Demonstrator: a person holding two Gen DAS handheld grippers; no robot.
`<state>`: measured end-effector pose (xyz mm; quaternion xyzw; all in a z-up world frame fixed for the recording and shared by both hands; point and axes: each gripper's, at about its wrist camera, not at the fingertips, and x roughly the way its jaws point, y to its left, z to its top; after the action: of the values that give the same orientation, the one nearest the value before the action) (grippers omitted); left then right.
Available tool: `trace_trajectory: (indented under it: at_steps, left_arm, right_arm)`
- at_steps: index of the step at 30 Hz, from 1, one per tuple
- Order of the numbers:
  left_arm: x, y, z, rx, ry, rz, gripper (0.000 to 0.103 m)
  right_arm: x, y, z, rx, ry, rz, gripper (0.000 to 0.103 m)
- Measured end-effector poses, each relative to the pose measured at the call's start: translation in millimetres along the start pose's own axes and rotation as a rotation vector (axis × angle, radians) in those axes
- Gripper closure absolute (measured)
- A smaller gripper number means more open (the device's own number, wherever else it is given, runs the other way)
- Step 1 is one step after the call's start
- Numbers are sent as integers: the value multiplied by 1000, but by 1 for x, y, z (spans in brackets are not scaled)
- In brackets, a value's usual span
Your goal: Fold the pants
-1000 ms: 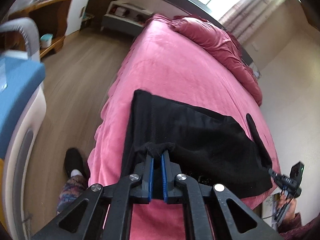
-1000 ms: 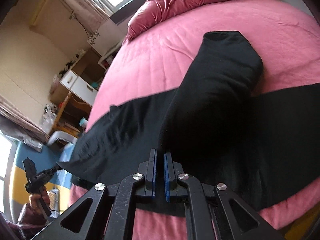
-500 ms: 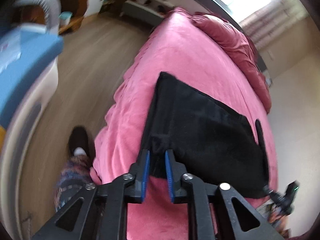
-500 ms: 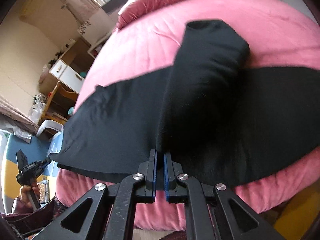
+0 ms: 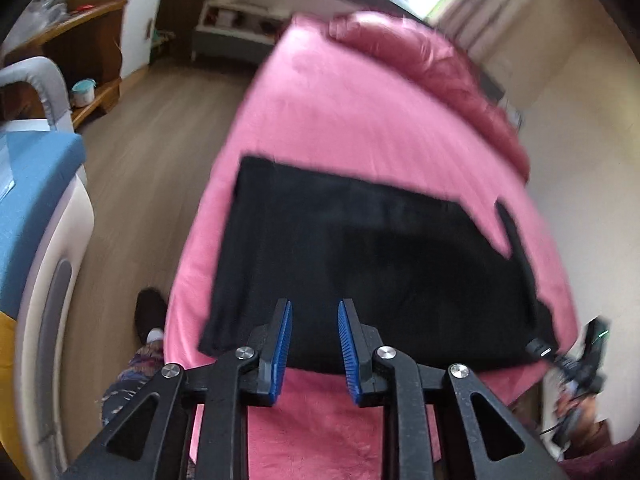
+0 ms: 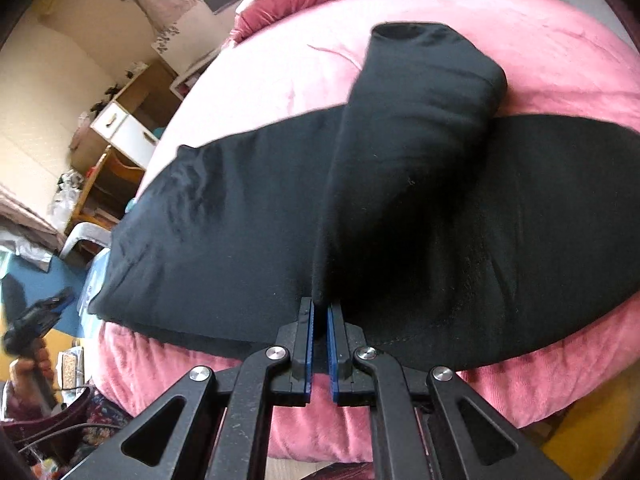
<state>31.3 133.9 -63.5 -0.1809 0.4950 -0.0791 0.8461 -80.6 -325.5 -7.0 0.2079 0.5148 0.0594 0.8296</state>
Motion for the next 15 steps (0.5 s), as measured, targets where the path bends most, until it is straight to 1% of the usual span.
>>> trace_trajectory:
  at_steps: [1, 2, 3, 4, 5, 7, 8, 9, 10, 11, 12, 14, 15]
  left_arm:
    - [15, 2, -3, -6, 44, 39, 79]
    - [23, 5, -4, -17, 68, 78, 79]
    - [34, 10, -6, -29, 107, 109, 79]
    - [40, 14, -8, -45, 126, 111, 79]
    - [41, 13, -9, -55, 126, 110, 79]
    - [38, 7, -8, -30, 112, 125, 79]
    - [34, 1, -6, -7, 94, 134, 79]
    - [29, -6, -4, 11, 73, 129, 79]
    - [25, -14, -1, 29, 51, 109, 78]
    - [20, -23, 2, 54, 22, 82, 77]
    - [16, -34, 5, 85, -3, 66, 75]
    - [13, -60, 9, 161, -41, 35, 74]
    - [14, -72, 11, 193, -50, 14, 73]
  right_arm:
    - [-1, 1, -1, -8, 2, 1, 97]
    - [-1, 2, -2, -17, 12, -7, 97]
    - [2, -1, -4, -21, 33, -21, 97]
    - [5, -4, -5, -16, 43, -25, 97]
    - [8, -7, -7, -7, 55, -27, 97]
    - [11, -10, -7, 15, 59, -17, 96]
    - [12, -11, -6, 28, 59, -5, 93]
    - [11, -12, -5, 34, 59, 3, 93]
    - [7, -11, -3, 31, 50, 5, 93]
    - [3, -12, -1, 27, 44, 8, 91]
    - [-2, -12, 3, 21, 32, -3, 84]
    - [-17, -11, 12, 6, -5, -36, 73]
    - [-27, -11, 20, 2, -37, -52, 70]
